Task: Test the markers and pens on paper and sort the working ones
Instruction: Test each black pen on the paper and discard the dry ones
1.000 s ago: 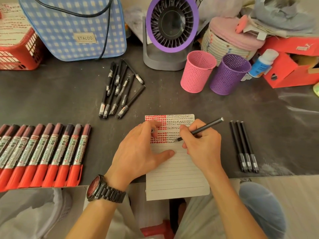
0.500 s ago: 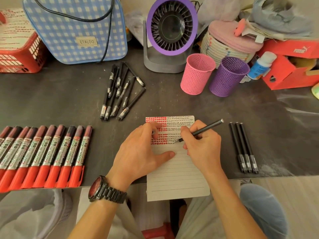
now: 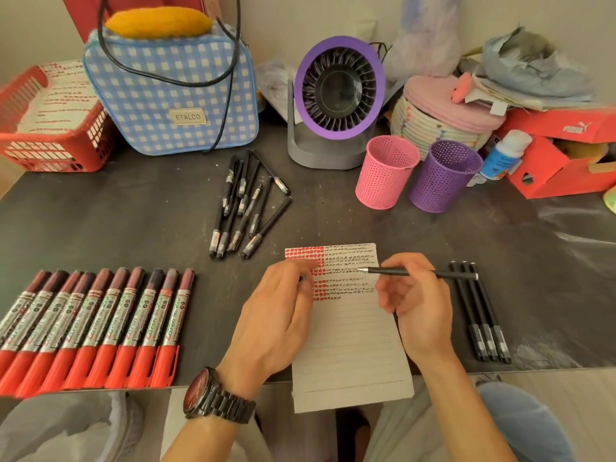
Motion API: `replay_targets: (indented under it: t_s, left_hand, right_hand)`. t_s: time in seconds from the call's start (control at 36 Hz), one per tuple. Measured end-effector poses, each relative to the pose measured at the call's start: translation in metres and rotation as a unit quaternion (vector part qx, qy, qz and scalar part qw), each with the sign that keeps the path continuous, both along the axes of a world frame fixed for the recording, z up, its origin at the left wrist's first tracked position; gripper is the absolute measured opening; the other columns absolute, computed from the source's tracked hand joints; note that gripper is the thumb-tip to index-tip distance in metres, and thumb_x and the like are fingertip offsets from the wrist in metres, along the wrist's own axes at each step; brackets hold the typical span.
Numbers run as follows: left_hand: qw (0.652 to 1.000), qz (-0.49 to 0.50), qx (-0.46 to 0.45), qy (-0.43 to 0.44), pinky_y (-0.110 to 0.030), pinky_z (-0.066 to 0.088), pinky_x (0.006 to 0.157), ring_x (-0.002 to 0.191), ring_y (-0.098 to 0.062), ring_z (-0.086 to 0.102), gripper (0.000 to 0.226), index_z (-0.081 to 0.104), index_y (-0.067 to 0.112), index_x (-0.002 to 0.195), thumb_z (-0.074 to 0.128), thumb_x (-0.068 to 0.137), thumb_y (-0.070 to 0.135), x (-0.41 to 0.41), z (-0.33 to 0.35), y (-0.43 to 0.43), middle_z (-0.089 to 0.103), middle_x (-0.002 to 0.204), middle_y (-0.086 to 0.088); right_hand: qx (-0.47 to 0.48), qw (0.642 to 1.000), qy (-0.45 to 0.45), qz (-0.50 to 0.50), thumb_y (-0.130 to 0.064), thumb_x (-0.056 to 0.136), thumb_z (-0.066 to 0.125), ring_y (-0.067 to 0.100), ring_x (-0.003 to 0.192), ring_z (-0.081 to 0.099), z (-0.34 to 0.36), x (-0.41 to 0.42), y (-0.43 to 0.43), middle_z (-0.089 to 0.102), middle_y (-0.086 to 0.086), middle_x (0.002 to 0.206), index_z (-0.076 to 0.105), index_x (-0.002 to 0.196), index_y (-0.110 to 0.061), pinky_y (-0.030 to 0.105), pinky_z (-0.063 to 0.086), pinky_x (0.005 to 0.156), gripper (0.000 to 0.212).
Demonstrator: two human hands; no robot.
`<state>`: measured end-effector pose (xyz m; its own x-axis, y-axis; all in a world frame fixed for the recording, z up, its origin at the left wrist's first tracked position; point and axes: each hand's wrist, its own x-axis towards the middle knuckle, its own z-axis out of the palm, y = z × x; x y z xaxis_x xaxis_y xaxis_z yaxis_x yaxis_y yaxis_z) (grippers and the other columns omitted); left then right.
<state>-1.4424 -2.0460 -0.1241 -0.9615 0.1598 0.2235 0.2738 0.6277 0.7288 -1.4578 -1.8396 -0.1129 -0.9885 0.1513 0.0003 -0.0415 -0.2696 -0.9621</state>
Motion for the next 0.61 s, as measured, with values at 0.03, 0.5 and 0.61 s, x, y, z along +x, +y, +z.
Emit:
replay_targets:
  t_s: [0.03,0.5,0.61]
  left_hand:
    - [1.000,0.010,-0.002,0.006,-0.019,0.043,0.083,0.113,-0.002,0.051,0.022,0.049,0.033,0.103,0.028,0.104,0.039,-0.0003,-0.0004,0.0003,0.053,0.115,0.027]
    - [0.999,0.036,-0.018,0.022,-0.019,0.048,0.068,0.089,-0.001,0.057,0.022,0.049,0.050,0.118,0.044,0.097,0.055,0.0001,-0.0076,-0.0012,0.059,0.093,0.020]
    - [0.998,0.039,-0.016,0.037,-0.012,0.045,0.068,0.090,-0.002,0.057,0.029,0.052,0.049,0.122,0.044,0.096,0.056,-0.0006,-0.0047,-0.0010,0.055,0.093,0.033]
  right_hand:
    - [-0.004,1.000,-0.001,0.009,-0.024,0.092,0.046,0.022,0.049,0.053,0.0006,-0.0002,0.0007,0.065,0.014,0.067,0.068,0.084,-0.014,0.025,0.038,0.046,0.026]
    - [0.072,0.997,0.034,0.025,-0.036,0.083,0.069,0.015,0.050,0.055,-0.0019,0.0022,0.0014,0.072,0.016,0.071,0.075,0.084,-0.021,0.019,0.042,0.049,0.016]
    - [0.079,0.996,0.037,0.034,-0.035,0.082,0.069,0.015,0.049,0.055,-0.0017,0.0020,0.0013,0.073,0.015,0.070,0.075,0.083,-0.022,0.019,0.042,0.048,0.014]
